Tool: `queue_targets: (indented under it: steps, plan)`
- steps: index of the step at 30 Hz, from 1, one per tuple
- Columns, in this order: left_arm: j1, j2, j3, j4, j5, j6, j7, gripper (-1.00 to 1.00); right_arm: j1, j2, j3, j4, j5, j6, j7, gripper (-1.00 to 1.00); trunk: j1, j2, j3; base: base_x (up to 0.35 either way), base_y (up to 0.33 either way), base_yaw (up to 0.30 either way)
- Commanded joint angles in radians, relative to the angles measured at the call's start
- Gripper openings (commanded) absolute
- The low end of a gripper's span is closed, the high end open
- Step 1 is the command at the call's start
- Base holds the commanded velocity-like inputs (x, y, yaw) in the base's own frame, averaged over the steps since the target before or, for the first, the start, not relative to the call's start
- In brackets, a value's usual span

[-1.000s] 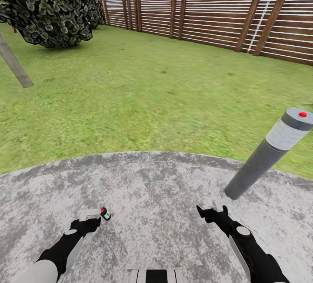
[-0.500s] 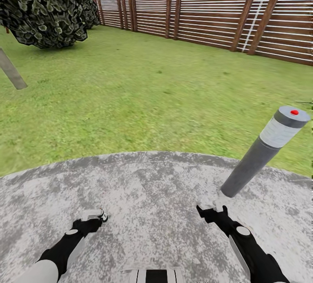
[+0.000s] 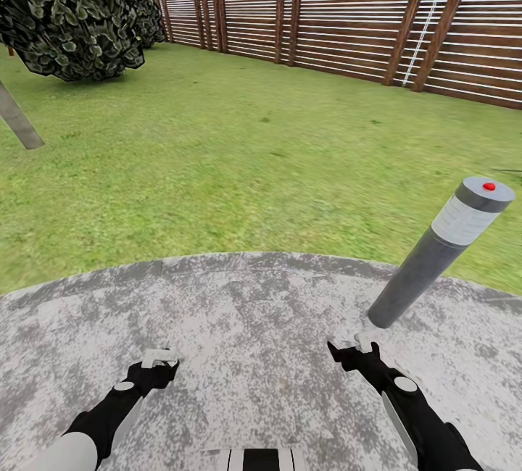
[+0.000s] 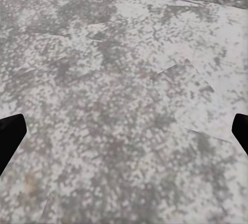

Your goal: In the garden, pick up the pesticide atomizer on the floor and spray pesticide onto both trees until each tree trunk is fully covered.

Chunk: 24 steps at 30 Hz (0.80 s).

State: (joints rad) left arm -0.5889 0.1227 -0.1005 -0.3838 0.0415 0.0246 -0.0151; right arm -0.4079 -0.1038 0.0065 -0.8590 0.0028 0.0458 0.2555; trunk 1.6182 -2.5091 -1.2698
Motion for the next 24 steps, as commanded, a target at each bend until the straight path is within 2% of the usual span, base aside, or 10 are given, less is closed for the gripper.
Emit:
queue_targets:
  steps: [1,18,24]
  plan:
    - [0.0,0.001,-0.006,-0.001,0.004,0.003,0.0,1.0,0.0,0.0,0.0,-0.002,0.0,0.005,0.002,1.0,0.0,0.0,-0.001,0.0,0.0,0.0]
    - [0.0,0.0,-0.008,-0.013,0.005,0.002,0.0,1.0,0.0,0.0,0.0,-0.002,0.0,0.005,0.002,1.0,0.0,0.0,-0.001,0.039,0.024,0.0]
    - [0.0,-0.005,-0.01,-0.015,0.005,0.002,0.0,1.0,0.0,0.0,-0.001,-0.002,-0.001,0.005,0.001,1.0,0.003,-0.002,-0.028,0.0,0.0,0.0]
